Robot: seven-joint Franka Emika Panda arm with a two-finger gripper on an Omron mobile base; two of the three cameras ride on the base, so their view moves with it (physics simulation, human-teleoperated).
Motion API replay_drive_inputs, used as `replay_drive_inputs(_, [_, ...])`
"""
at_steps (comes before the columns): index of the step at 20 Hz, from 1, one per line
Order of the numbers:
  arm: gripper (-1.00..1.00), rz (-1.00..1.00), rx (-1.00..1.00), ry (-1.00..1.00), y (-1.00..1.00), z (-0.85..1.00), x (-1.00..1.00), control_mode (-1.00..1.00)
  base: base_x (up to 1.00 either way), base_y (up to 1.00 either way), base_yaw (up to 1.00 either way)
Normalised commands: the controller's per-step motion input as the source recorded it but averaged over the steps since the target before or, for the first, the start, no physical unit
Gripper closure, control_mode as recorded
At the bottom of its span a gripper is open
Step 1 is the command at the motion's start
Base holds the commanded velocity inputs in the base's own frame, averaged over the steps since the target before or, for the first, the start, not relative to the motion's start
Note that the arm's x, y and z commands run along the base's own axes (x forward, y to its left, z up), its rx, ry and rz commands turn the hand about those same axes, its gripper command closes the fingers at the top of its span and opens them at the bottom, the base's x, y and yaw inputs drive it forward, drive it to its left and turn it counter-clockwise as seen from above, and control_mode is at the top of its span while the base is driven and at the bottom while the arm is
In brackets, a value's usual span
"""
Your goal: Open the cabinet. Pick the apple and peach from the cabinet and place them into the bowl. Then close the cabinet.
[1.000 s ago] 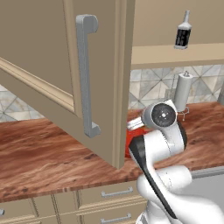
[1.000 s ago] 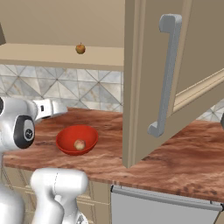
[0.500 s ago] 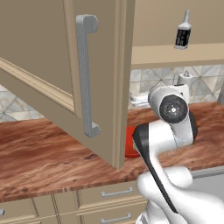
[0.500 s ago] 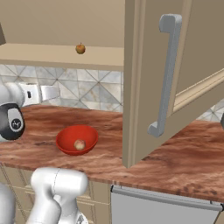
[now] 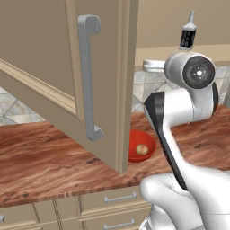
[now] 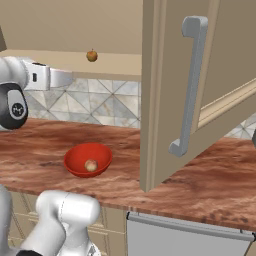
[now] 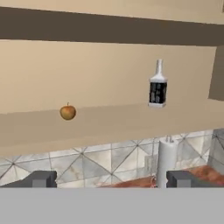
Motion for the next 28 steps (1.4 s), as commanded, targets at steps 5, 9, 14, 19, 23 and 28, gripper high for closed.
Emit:
replay_drive_inputs(5, [-1.00, 0.05, 0.17, 0.01, 0.00, 0.02, 0.03, -1.00, 0.00, 0.00, 0.00])
replay_drive_inputs(9, [-1.00, 0.03, 0.17, 0.00, 0.00, 0.00, 0.28, -1.00, 0.00, 0.00, 0.00])
replay_drive_inputs(14, [-1.00, 0.00, 0.04, 0.00, 0.00, 0.00, 0.58, -1.00, 0.00, 0.00, 0.00])
replay_drive_inputs(19, [-1.00, 0.01, 0.00, 0.00, 0.00, -0.03, 0.72, -1.00, 0.00, 0.00, 0.00])
replay_drive_inputs(23, [-1.00, 0.02, 0.00, 0.00, 0.00, -0.12, 0.78, -1.00, 0.00, 0.00, 0.00])
replay_drive_inputs(28, [-1.00, 0.11, 0.07, 0.00, 0.11, -0.22, 0.91, -1.00, 0.00, 0.00, 0.00])
